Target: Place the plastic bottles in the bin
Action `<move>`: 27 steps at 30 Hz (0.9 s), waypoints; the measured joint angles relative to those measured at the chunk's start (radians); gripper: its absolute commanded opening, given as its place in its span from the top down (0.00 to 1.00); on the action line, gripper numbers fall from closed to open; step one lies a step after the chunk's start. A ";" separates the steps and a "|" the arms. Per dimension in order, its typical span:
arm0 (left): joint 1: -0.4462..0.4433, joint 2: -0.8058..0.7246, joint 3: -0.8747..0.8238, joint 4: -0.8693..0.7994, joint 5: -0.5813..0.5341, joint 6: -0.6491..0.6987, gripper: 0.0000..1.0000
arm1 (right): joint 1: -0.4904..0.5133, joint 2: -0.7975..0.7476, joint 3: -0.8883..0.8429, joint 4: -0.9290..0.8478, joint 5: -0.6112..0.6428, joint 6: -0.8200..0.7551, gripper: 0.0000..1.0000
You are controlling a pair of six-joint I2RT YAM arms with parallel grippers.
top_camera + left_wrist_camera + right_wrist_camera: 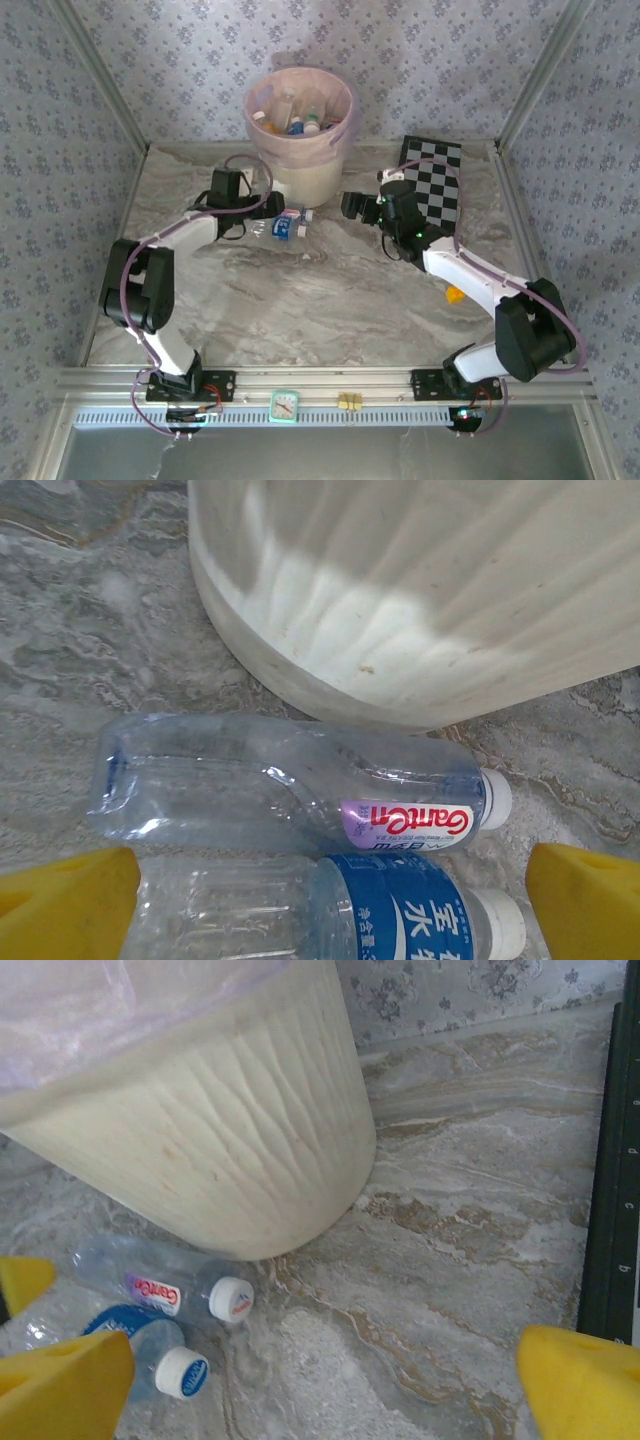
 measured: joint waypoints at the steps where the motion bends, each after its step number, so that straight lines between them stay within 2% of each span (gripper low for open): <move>1: 0.000 0.013 0.008 -0.004 0.007 0.001 0.03 | 0.000 0.000 0.000 0.009 0.000 0.005 0.00; 12: -0.016 0.067 0.032 -0.065 0.048 0.019 0.05 | -0.008 0.003 0.000 0.027 -0.001 0.034 0.00; 27: -0.116 0.055 -0.013 -0.157 0.021 0.019 0.05 | -0.015 0.005 -0.001 0.027 -0.003 0.050 0.00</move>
